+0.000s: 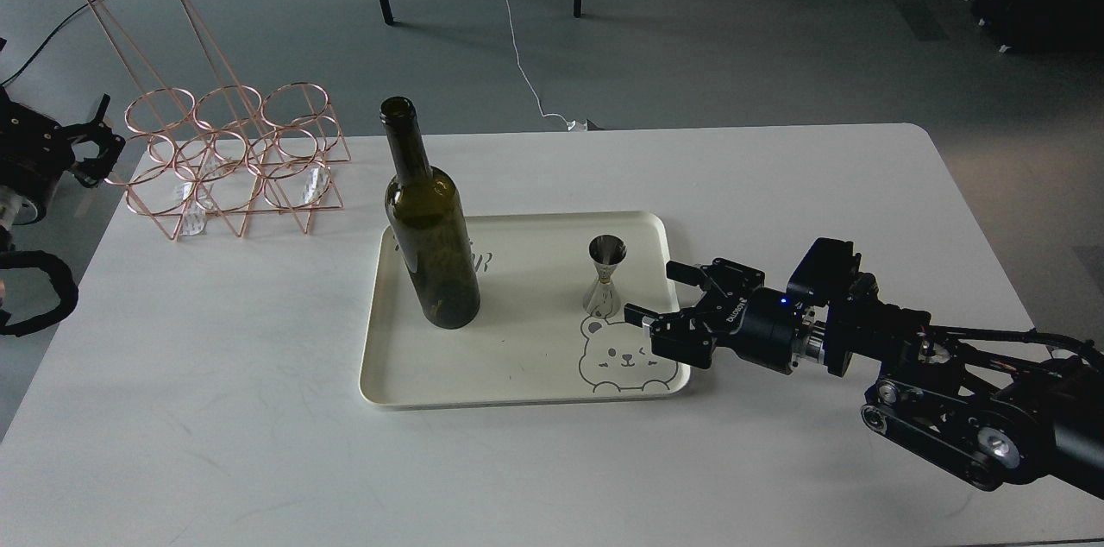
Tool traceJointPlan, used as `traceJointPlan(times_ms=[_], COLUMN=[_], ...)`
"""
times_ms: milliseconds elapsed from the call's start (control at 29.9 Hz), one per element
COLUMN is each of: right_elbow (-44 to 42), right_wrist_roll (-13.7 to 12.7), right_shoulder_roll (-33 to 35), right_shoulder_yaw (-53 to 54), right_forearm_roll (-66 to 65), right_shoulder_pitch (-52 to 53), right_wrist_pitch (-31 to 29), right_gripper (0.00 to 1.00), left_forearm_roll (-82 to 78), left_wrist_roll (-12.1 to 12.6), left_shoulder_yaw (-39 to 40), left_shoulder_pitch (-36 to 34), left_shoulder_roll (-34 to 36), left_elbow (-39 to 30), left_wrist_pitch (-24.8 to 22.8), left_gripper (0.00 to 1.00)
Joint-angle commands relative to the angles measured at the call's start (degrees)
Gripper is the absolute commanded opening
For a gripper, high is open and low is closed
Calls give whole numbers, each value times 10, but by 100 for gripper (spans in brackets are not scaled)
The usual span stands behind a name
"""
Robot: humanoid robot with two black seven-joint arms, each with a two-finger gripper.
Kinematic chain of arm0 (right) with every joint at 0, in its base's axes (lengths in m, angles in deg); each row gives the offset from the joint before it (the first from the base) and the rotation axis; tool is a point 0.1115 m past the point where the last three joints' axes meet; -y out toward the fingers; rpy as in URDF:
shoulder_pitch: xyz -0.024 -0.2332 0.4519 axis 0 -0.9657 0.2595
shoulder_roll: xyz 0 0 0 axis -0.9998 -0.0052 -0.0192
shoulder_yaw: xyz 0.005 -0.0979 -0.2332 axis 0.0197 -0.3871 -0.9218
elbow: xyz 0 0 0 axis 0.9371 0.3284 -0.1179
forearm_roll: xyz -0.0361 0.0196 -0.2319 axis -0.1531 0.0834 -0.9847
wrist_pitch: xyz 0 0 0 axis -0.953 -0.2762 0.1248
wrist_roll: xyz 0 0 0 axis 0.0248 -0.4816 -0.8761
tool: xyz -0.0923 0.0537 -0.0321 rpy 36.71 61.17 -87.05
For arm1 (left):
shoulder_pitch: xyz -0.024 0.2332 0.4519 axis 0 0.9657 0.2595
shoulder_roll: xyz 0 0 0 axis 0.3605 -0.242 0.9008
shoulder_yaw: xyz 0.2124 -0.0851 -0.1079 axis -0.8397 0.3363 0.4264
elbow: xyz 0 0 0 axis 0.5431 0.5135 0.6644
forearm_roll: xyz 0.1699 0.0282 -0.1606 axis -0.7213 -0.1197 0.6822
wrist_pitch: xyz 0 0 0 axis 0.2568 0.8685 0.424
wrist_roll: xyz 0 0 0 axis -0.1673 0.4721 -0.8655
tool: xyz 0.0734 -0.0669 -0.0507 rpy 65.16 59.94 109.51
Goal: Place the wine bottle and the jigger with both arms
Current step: 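Grasp the steel jigger with the right gripper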
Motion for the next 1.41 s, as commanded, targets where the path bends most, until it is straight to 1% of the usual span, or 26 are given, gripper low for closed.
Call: traceJointPlan(times_ms=[0, 201, 469, 669, 736, 770, 837, 937, 1172, 1339, 1372], right_elbow=[-44, -78, -114, -135, -135, -135, -136, -143, -145, -146, -146], right_wrist_roll=[0, 0, -1, -1, -1, -1, -2, -3, -2, -2, -3], right_shoulder_roll=[-34, -65, -93, -104, -103, -103, -104, -111, -114, -114, -114], right_shoulder_yaw=[-21, -26, -50, -50, -50, -50, -49, -49, -50, -50, -50], right_forearm_roll=[0, 0, 0, 0, 0, 0, 0, 0, 0, 0, 0], right_shoulder_pitch=[32, 53, 59, 57, 56, 55, 55, 56, 57, 60, 59], right_wrist_pitch=[3, 3, 4, 23, 23, 23, 23, 24, 28, 32, 38], right_gripper=[98, 92, 77, 66, 58, 52, 43, 33, 19, 4, 3], left_forearm_roll=[0, 0, 0, 0, 0, 0, 0, 0, -2, -2, -2], left_wrist_roll=[0, 0, 0, -1, -1, -1, -1, -2, -3, -3, -3], left_shoulder_yaw=[0, 0, 0, 0, 0, 0, 0, 1, -3, -2, -2], left_shoulder_pitch=[0, 0, 0, 0, 0, 0, 0, 0, 0, 0, 0], left_shoulder_roll=[1, 4, 4, 2, 2, 2, 3, 3, 1, 2, 2], left_elbow=[0, 0, 1, 1, 1, 1, 1, 1, 1, 1, 1], left_wrist_pitch=[0, 0, 0, 0, 0, 0, 0, 0, 0, 0, 0], left_gripper=[99, 99, 99, 99, 99, 99, 99, 99, 99, 99, 99])
